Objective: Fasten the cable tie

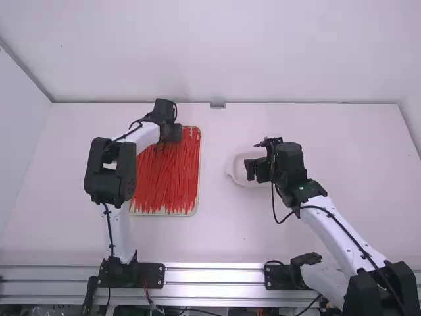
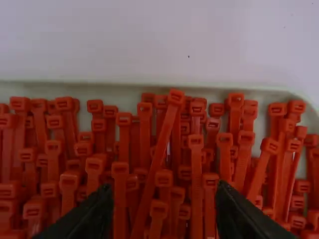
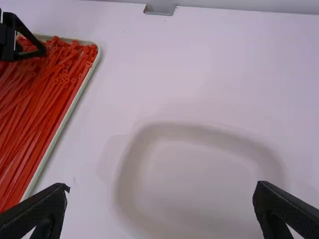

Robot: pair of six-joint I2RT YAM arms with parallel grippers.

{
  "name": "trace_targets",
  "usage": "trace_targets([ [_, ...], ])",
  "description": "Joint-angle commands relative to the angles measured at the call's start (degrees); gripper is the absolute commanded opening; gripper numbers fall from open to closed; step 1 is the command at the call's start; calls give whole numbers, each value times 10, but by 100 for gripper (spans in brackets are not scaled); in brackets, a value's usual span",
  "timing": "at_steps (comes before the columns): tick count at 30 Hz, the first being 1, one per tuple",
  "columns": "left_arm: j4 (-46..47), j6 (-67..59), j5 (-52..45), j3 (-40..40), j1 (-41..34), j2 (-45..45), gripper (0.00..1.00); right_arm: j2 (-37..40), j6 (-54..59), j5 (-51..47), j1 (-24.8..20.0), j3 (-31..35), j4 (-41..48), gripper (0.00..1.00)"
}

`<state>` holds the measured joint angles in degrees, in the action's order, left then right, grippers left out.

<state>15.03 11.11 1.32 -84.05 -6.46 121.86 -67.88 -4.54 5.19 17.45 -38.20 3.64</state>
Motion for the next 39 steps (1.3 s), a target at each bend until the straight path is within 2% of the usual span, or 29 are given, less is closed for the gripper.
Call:
trace_targets([
  [1, 7, 11, -2, -8, 5, 5, 45, -3, 0, -1, -2, -22, 0, 99],
  [3, 10, 11, -2, -8, 5, 5, 41, -3, 0, 0, -2, -22, 0, 99],
  [8, 12, 11, -2, -8, 5, 5, 36, -3, 0, -1, -2, -22, 0, 99],
  [19, 12, 11, 3, 1, 5, 5, 28, -3, 0, 0, -2, -22, 1, 99],
  [30, 17, 9, 2, 1, 5, 5, 25, -3, 0, 0, -2, -22, 2, 99],
  [39, 23, 4, 3, 1, 5, 5, 26, -3, -1, 2, -2, -22, 2, 99],
])
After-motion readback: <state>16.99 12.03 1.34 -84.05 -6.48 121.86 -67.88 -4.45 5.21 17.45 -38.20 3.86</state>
